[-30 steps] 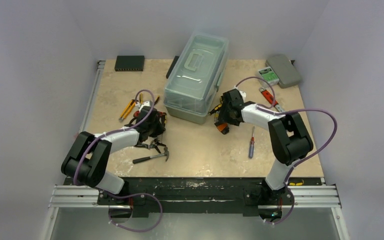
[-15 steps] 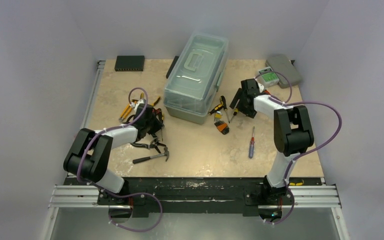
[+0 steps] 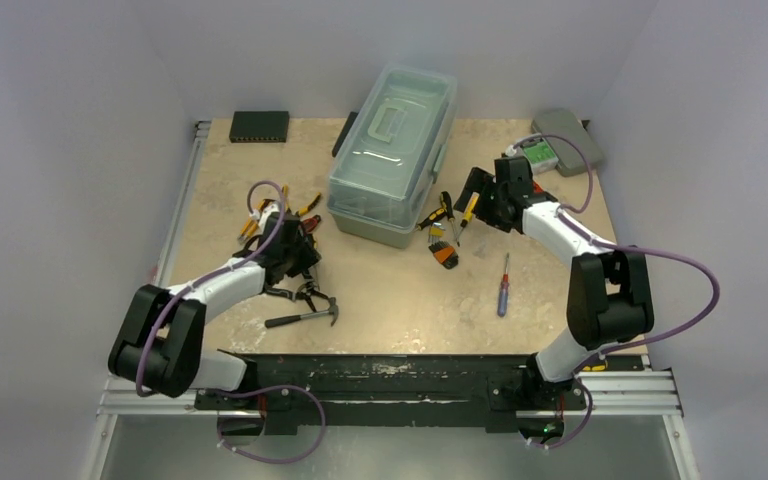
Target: Pack the tool kit
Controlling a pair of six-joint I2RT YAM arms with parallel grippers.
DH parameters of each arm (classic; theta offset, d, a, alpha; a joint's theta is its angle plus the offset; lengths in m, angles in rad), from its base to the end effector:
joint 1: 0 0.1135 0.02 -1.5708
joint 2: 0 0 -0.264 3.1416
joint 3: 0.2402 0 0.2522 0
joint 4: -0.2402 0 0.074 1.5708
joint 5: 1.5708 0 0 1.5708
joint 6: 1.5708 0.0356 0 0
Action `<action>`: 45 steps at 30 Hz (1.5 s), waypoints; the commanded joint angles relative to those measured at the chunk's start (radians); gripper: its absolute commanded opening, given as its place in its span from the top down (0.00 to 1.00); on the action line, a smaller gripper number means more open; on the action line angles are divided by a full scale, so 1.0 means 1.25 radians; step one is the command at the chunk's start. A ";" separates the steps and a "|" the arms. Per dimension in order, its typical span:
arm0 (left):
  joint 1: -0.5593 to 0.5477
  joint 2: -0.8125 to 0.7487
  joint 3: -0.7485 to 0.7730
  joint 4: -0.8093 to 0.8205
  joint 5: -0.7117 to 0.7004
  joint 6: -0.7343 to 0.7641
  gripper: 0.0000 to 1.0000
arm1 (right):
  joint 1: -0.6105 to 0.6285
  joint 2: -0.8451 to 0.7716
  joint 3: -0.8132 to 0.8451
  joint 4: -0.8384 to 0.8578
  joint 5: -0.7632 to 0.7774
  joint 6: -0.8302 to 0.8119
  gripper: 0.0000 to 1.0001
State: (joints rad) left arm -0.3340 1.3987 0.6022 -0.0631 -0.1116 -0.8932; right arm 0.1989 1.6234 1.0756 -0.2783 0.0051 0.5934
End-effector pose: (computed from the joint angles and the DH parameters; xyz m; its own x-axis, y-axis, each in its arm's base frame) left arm 0.2473 -0.0816 0.1576 -0.6490 -0.5943 -0.4750 -0.3964 0.7970 -0.4556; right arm 0.3417 0.0687 0.2202 -0.7062 0.4281 -0.5640 0.2421 0.8945 0.3759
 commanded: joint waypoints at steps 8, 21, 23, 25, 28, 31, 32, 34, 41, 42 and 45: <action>0.006 -0.179 0.002 -0.044 0.018 0.051 0.39 | 0.004 -0.034 -0.044 0.101 -0.137 0.011 0.08; 0.007 -0.366 0.078 -0.179 0.015 0.111 0.31 | 0.019 -0.001 -0.018 0.188 -0.230 0.071 0.12; 0.008 -0.367 0.107 -0.203 0.003 0.126 0.31 | 0.025 0.013 -0.002 0.195 -0.235 0.078 0.13; 0.012 -0.365 0.136 -0.225 -0.004 0.139 0.30 | 0.032 0.026 0.018 0.197 -0.233 0.081 0.14; 0.023 -0.361 0.166 -0.229 0.016 0.134 0.28 | 0.046 0.049 0.044 0.196 -0.224 0.083 0.14; 0.034 -0.354 0.191 -0.222 0.029 0.128 0.26 | 0.054 0.074 0.064 0.198 -0.213 0.092 0.17; 0.039 -0.352 0.200 -0.222 0.030 0.128 0.25 | 0.057 0.081 0.067 0.201 -0.208 0.095 0.20; 0.052 -0.346 0.220 -0.226 0.036 0.131 0.23 | 0.061 0.098 0.078 0.206 -0.198 0.103 0.26; 0.109 -0.290 0.271 -0.191 0.085 0.118 0.20 | 0.082 0.182 0.151 0.200 -0.183 0.119 0.51; 0.114 -0.274 0.275 -0.179 0.086 0.114 0.20 | 0.085 0.194 0.162 0.196 -0.184 0.122 0.54; 0.125 -0.221 0.293 -0.150 0.116 0.111 0.20 | 0.095 0.220 0.170 0.196 -0.187 0.137 0.62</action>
State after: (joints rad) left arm -0.1982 1.0538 0.9154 -0.3210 -0.0284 -0.7475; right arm 0.2897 1.8782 1.2350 -0.0589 -0.2260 0.7292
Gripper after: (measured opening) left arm 0.796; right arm 0.422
